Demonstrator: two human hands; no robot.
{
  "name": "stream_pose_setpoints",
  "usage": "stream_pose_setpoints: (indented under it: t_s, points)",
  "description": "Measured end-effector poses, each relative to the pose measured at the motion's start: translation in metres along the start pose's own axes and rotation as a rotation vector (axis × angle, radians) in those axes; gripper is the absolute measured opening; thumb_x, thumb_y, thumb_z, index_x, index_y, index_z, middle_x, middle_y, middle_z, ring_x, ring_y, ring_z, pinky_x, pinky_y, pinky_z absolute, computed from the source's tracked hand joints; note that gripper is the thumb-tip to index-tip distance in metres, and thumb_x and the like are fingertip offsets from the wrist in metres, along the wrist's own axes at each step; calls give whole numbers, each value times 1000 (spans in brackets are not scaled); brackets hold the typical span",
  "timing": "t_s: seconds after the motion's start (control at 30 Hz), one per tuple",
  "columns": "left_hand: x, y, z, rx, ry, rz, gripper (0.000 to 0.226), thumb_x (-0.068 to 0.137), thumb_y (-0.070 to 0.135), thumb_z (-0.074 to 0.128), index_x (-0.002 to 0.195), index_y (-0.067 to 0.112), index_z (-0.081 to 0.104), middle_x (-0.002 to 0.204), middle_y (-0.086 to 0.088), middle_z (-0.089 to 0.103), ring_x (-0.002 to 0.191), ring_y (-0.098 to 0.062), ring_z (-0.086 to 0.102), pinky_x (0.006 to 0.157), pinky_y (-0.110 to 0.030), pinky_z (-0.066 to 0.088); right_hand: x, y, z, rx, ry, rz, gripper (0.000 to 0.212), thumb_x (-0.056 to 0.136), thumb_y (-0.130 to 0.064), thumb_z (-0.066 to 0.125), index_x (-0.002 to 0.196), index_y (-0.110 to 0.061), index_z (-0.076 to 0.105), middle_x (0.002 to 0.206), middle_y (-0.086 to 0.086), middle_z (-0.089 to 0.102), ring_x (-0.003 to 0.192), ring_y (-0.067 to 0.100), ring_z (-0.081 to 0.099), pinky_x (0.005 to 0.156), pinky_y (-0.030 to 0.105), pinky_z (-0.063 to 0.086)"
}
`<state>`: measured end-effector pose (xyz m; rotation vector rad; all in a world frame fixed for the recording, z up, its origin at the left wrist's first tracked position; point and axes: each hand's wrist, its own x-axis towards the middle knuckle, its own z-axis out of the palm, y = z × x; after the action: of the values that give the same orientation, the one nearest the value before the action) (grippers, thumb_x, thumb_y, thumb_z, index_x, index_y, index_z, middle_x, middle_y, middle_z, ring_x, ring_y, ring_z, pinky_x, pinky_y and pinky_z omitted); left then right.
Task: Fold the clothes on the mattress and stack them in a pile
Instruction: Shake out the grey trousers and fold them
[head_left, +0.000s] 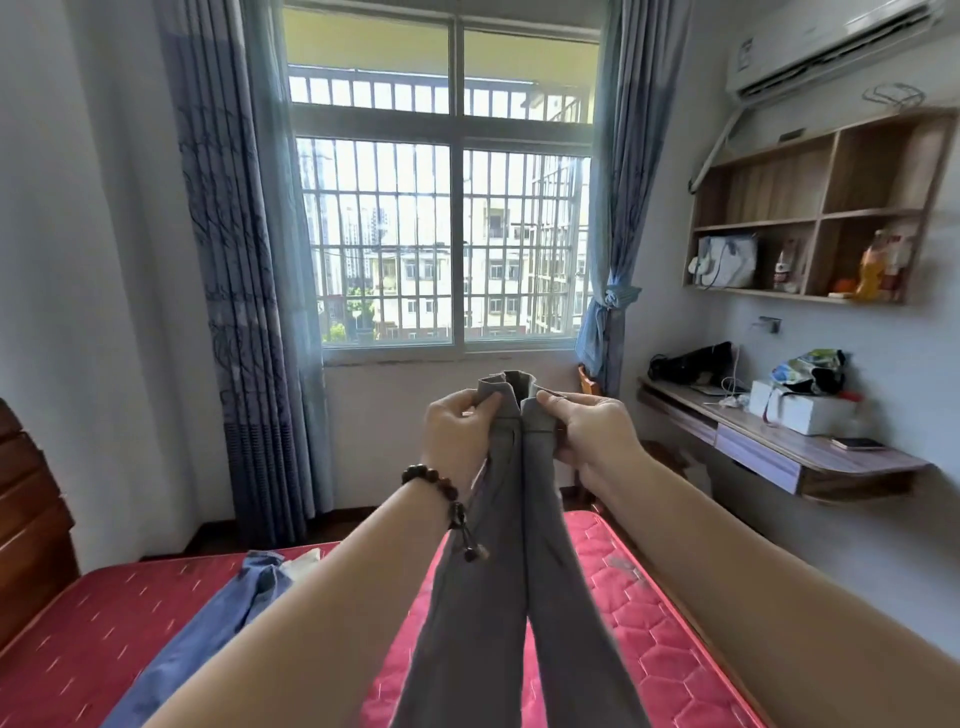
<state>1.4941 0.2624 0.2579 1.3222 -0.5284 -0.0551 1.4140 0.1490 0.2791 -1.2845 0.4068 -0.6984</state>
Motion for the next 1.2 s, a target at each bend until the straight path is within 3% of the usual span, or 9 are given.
stream_pose_setpoints:
  t_s: [0.17, 0.27, 0.37, 0.5, 0.63, 0.77, 0.9, 1.03, 1.2]
  points:
    - [-17, 4, 2, 257, -160, 186, 11, 73, 38, 77, 83, 33, 73, 77, 2, 74, 72, -18, 69, 76, -42, 58, -11, -11, 5, -1, -113, 181, 46, 101, -37, 42, 87, -1, 67, 69, 12, 71, 61, 24, 66, 62, 33, 58]
    - [-20, 4, -6, 352, -219, 272, 41, 69, 19, 85, 104, 28, 66, 89, 2, 73, 85, -15, 69, 80, -33, 57, -11, -20, -1, 44, -206, 196, 51, 100, -38, 40, 93, 4, 69, 87, 19, 74, 80, 30, 71, 64, 35, 58]
    - [-16, 17, -14, 324, -192, 286, 34, 77, 3, 76, 106, 19, 66, 90, -4, 73, 83, -17, 69, 81, -42, 58, -12, -30, -8, -15, -277, 147, 48, 100, -34, 43, 99, 6, 68, 95, 21, 73, 92, 32, 71, 70, 35, 60]
    - [-12, 36, -31, 188, -208, 233, 26, 84, -6, 64, 101, 13, 67, 94, -18, 72, 87, -30, 68, 83, -51, 56, -3, -32, -34, -465, -185, -359, 27, 91, -26, 66, 112, -11, 68, 106, 4, 69, 101, 20, 64, 84, 27, 51]
    - [-10, 49, -42, 167, -282, 212, 24, 88, -4, 61, 101, 14, 67, 98, -16, 73, 90, -28, 69, 84, -45, 57, 10, -36, -54, -958, -265, -611, 45, 77, -35, 78, 118, -33, 59, 136, -1, 41, 130, 15, 31, 110, 37, 25]
    - [-13, 53, -45, 140, -339, 217, 27, 88, -8, 58, 100, 15, 67, 97, -13, 73, 88, -21, 69, 79, -34, 58, 14, -51, -45, -961, -475, -620, 25, 77, -31, 79, 89, -13, 66, 101, 4, 63, 96, 18, 57, 85, 34, 45]
    - [-16, 47, -51, 94, -295, 198, 35, 87, -7, 60, 104, 23, 63, 98, -12, 73, 88, -22, 69, 78, -37, 58, 12, -63, -39, -1075, -615, -545, 31, 80, -26, 77, 72, -4, 57, 68, 1, 50, 64, 10, 47, 64, 26, 38]
    - [-22, 37, -51, 238, -50, 299, 42, 84, 3, 67, 103, 36, 51, 105, 0, 65, 85, -24, 69, 80, -50, 57, 8, -52, -33, -992, -479, -693, 34, 79, -20, 77, 65, -3, 52, 61, 0, 45, 60, 8, 41, 61, 26, 32]
    - [-22, 32, -56, 407, -27, 464, 16, 85, 11, 69, 95, 20, 61, 99, 0, 64, 85, -22, 64, 82, -44, 53, 10, -49, -30, -885, -378, -788, 38, 80, -21, 76, 66, 3, 50, 60, 5, 46, 61, 13, 40, 62, 31, 33]
